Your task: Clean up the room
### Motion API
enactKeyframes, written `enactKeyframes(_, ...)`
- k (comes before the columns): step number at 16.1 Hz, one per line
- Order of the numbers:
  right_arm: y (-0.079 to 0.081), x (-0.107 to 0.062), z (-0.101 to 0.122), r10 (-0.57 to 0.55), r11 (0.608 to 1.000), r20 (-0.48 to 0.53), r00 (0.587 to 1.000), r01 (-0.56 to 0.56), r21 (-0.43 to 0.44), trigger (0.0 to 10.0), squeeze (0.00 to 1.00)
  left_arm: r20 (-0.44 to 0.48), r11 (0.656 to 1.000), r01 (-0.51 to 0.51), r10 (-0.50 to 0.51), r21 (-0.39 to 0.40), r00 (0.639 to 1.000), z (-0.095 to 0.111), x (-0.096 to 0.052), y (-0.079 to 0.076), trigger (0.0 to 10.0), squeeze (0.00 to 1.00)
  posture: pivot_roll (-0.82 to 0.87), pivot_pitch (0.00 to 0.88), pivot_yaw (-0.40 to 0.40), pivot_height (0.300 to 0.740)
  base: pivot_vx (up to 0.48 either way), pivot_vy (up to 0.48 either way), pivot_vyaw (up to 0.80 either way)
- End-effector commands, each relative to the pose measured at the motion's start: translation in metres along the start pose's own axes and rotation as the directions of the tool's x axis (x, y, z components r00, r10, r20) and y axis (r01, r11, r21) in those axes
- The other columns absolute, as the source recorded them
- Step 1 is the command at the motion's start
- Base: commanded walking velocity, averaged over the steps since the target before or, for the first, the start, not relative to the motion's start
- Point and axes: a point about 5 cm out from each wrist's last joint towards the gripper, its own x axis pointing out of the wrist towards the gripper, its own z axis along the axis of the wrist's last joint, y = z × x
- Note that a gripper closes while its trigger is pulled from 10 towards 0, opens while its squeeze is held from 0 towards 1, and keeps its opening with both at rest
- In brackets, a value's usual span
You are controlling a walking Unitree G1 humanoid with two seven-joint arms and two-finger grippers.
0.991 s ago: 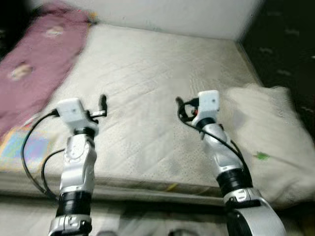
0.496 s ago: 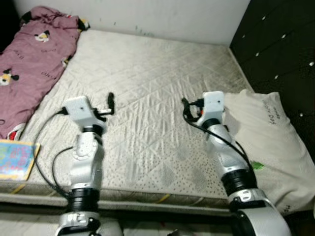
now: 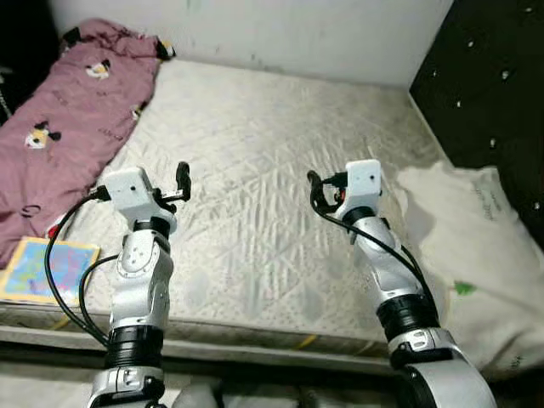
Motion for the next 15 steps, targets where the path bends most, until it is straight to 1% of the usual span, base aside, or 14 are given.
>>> enactKeyframes(1, -0.0124, -0.001, 0.0, -0.031, 1.0, -0.004, 1.0, 0.031, -0.008, 10.0, 0.0, -0.019, 1.0, 0.028, -0.028, -0.01, 0.999, -0.0037, 0.0001, -0.0101, 10.0, 0.0, 0.04, 0.0, -0.089, 0.74, 0.0, 0.476, 0.0)
enactKeyframes(7, -0.0109, 0.0019, 0.0015, -0.016, 1.0, -0.009, 1.0, 0.016, -0.019, 10.0, 0.0, -0.014, 0.999, 0.034, -0.034, -0.018, 0.999, -0.0027, 0.0028, -0.0117, 10.0, 0.0, 0.03, 0.0, -0.085, 0.74, 0.0, 0.471, 0.0)
enactKeyframes(15, -0.0103, 0.0032, -0.001, -0.003, 1.0, -0.029, 1.0, 0.003, -0.017, 10.0, 0.0, -0.011, 0.999, 0.033, -0.033, -0.02, 0.999, -0.0025, 0.0026, -0.0132, 10.0, 0.0, 0.03, 0.0, -0.086, 0.74, 0.0, 0.469, 0.0)
